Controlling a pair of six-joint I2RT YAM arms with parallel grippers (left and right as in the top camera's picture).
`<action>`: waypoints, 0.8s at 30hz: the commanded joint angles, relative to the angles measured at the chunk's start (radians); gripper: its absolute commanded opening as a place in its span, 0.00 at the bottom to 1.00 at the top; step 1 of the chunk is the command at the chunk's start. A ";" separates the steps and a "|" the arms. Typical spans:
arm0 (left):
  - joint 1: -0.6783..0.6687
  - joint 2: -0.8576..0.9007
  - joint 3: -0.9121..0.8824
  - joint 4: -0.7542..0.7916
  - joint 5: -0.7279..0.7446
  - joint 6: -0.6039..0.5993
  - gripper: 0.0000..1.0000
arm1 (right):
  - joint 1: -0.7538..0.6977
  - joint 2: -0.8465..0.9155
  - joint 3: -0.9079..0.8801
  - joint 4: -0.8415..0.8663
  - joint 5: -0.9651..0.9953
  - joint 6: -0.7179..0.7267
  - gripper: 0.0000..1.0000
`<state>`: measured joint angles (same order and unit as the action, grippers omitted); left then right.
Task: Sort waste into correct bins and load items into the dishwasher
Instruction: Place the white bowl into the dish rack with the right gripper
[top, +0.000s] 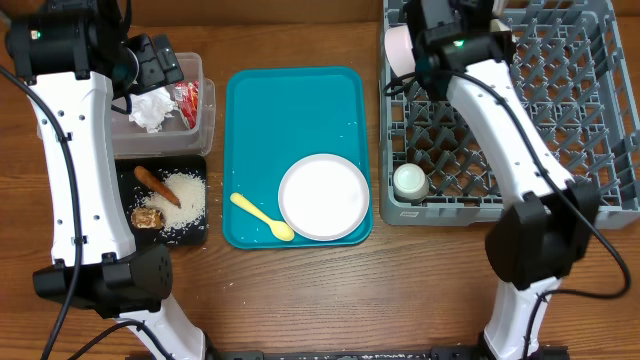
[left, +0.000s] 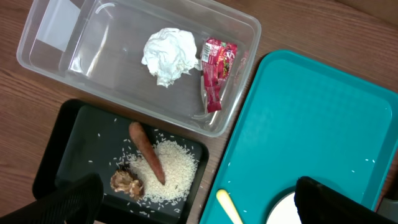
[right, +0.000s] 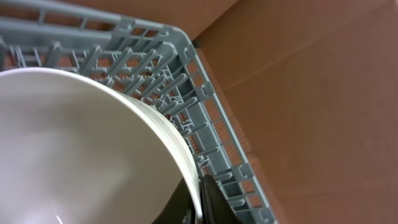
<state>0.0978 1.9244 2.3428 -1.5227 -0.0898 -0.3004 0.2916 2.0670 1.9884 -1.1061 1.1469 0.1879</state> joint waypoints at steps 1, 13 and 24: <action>-0.006 -0.013 -0.005 0.002 0.004 -0.007 1.00 | 0.014 0.027 0.000 0.028 0.064 -0.096 0.04; -0.006 -0.013 -0.005 0.002 0.004 -0.007 1.00 | 0.035 0.138 -0.002 0.087 -0.022 -0.201 0.04; -0.006 -0.013 -0.005 0.002 0.004 -0.007 1.00 | 0.062 0.185 -0.006 0.095 0.021 -0.241 0.04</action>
<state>0.0978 1.9244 2.3428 -1.5227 -0.0898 -0.3004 0.3332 2.2333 1.9877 -1.0157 1.1675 -0.0460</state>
